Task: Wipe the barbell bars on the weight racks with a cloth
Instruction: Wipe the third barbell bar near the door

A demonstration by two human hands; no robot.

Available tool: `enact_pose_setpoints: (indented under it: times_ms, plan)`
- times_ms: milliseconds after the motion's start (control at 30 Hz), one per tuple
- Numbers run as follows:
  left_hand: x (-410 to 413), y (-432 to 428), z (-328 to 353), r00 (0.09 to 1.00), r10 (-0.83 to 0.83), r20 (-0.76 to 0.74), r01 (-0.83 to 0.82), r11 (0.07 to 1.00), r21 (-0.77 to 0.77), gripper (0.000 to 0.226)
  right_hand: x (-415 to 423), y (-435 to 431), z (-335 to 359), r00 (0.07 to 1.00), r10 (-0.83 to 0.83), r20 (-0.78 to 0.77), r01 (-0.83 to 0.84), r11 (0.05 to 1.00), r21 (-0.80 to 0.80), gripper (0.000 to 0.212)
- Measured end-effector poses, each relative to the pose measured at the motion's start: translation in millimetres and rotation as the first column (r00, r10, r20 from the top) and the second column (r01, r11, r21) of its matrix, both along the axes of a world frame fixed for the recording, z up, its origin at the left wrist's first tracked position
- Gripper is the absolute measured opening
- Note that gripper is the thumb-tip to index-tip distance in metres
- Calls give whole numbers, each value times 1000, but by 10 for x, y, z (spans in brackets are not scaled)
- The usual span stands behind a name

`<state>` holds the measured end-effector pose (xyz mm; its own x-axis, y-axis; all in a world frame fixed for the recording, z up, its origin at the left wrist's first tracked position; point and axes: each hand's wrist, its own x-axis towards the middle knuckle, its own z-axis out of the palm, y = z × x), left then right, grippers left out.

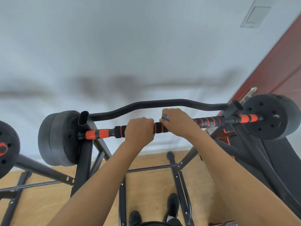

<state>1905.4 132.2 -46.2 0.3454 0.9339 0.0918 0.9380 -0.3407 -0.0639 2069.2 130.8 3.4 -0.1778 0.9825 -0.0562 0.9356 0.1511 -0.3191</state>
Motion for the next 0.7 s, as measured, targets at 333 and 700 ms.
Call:
enact_pose_setpoints:
  times_ms: [333, 700]
  plan:
    - [-24, 502, 408, 970, 156, 188, 73, 549, -833, 18, 70, -256, -56, 996, 49, -77, -47, 998, 30, 2]
    - [97, 97, 97, 999, -46, 0, 46, 995, -86, 24, -59, -25, -146, 995, -42, 85, 33, 994, 108, 8]
